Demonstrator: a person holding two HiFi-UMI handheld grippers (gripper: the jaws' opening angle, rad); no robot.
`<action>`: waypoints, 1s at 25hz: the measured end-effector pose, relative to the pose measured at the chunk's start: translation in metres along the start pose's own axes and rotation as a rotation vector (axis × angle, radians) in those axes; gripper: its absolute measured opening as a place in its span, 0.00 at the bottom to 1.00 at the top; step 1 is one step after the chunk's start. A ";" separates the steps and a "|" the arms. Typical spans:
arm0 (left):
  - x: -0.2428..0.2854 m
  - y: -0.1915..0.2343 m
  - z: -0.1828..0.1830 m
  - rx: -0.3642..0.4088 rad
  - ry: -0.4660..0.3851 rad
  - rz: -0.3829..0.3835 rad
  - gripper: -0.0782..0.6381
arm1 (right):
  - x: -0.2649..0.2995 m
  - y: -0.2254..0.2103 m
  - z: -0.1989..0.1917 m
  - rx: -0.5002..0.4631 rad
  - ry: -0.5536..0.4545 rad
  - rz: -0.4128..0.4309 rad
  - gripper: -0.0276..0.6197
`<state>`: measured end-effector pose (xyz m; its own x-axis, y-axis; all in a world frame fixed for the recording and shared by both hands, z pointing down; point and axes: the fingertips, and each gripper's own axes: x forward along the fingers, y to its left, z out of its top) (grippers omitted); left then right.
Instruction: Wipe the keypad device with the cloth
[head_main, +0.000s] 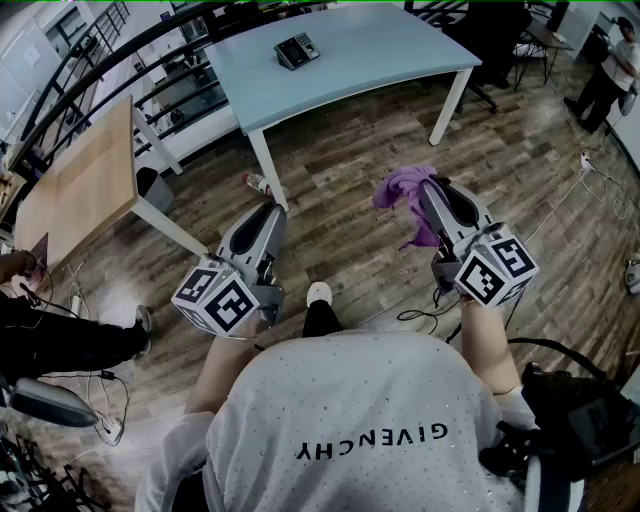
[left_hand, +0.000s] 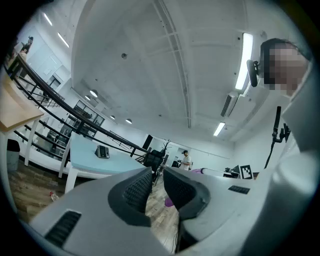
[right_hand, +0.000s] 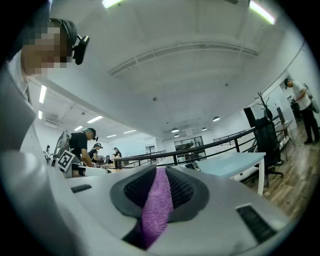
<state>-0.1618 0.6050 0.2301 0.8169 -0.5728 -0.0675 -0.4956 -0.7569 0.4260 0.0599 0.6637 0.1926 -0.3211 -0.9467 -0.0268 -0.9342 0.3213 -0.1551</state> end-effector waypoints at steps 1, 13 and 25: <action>0.000 -0.002 0.002 -0.001 0.000 0.001 0.20 | 0.001 0.000 0.000 -0.004 0.003 0.004 0.14; 0.010 0.009 0.015 0.054 -0.024 0.004 0.11 | 0.030 -0.010 -0.014 0.010 0.036 0.023 0.14; 0.117 0.106 0.071 0.125 -0.052 -0.064 0.11 | 0.173 -0.065 0.008 0.045 -0.038 0.054 0.14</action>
<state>-0.1400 0.4358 0.2031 0.8330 -0.5355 -0.1393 -0.4787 -0.8237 0.3039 0.0662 0.4795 0.1897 -0.3635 -0.9287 -0.0736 -0.9076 0.3708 -0.1970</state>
